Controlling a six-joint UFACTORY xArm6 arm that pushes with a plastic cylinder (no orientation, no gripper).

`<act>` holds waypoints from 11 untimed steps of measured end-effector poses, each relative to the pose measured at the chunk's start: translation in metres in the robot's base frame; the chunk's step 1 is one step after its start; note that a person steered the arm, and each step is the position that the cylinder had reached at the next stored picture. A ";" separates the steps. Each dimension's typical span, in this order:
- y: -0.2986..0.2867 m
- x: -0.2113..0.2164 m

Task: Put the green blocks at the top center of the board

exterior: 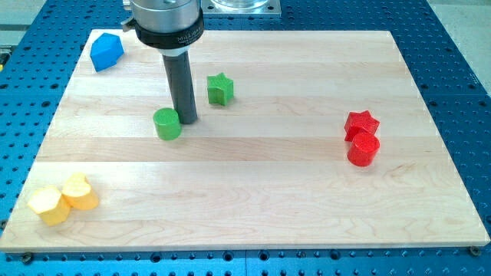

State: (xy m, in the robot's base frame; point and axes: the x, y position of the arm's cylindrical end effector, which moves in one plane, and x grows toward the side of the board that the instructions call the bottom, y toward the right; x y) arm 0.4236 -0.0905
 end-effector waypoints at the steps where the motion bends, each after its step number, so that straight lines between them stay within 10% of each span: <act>1: 0.026 -0.006; 5: 0.051 -0.133; 7: -0.080 -0.053; 11: -0.036 0.033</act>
State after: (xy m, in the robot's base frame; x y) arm 0.4568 -0.1267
